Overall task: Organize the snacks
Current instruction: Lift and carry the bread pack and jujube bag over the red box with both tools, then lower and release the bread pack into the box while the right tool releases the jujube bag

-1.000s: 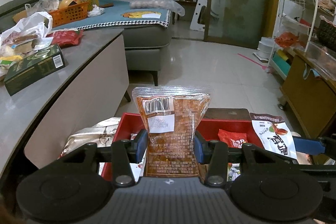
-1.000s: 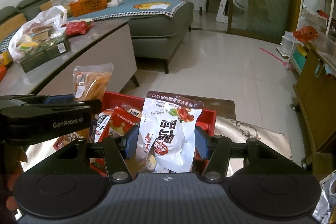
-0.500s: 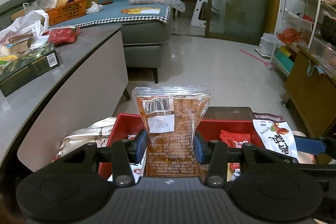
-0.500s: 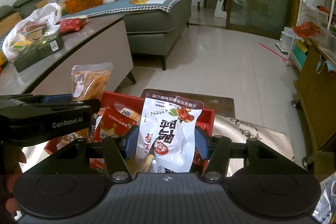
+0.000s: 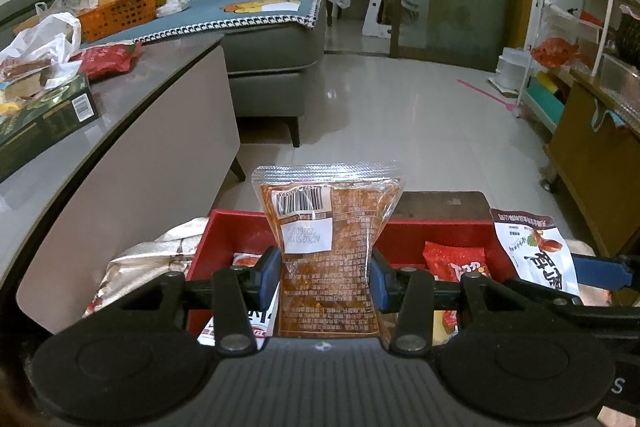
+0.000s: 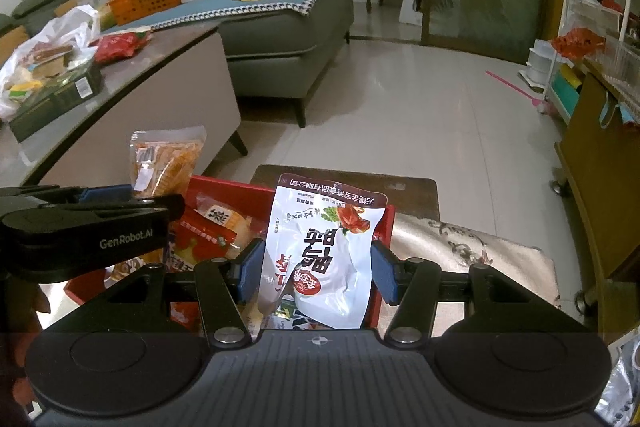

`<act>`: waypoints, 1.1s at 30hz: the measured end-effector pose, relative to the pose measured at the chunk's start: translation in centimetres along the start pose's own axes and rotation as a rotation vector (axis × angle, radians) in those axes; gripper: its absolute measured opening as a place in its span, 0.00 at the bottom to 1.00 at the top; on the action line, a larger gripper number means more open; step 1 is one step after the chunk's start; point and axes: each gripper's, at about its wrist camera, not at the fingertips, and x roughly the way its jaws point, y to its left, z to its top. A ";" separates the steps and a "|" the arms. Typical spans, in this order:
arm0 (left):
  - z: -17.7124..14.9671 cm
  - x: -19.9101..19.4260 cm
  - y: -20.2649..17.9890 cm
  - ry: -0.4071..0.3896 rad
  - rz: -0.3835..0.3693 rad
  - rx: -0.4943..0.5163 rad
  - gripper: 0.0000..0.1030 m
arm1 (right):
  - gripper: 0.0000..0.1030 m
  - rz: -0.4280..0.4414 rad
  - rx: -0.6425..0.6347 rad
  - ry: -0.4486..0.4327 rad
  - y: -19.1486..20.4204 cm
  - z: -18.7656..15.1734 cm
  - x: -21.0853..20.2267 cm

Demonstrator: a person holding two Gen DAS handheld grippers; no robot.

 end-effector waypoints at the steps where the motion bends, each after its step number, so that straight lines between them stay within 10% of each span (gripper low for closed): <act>1: 0.0 0.2 0.0 0.006 0.000 0.000 0.38 | 0.62 0.000 0.001 0.006 0.0 0.0 0.2; 33: -1.0 2.5 -1.3 0.109 0.029 0.086 0.53 | 0.72 0.006 -0.014 0.135 0.9 -0.9 4.3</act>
